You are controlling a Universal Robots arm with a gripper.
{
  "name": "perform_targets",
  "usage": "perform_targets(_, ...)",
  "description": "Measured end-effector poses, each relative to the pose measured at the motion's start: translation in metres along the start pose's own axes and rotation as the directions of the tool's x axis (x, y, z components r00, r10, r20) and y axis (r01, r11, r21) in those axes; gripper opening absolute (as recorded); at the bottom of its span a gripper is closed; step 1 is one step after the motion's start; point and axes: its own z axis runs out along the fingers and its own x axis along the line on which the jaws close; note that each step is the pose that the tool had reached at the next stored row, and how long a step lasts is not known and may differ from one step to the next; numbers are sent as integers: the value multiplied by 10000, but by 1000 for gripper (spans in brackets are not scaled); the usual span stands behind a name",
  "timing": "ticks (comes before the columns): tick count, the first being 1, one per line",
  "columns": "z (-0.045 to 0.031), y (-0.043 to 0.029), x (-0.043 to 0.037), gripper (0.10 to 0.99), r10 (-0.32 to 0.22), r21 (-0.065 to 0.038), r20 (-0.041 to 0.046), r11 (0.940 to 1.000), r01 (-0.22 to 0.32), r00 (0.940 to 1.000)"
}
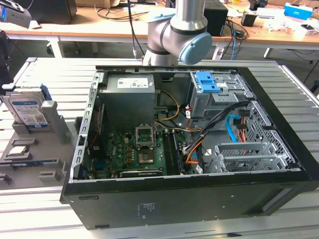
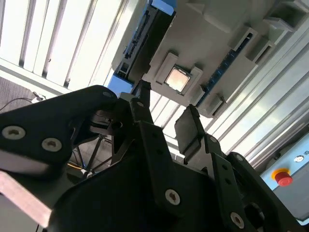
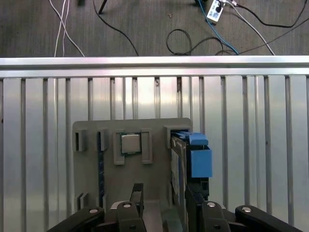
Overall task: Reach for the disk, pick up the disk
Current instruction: 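Pick up the disk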
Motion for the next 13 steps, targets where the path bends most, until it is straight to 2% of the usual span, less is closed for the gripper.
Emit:
perform_targets(2, 3, 1, -60, 482, 0, -1, 7, 10000, 0, 10000)
perform_targets(13, 9, 2, -208, 482, 0, -1, 7, 10000, 0, 10000)
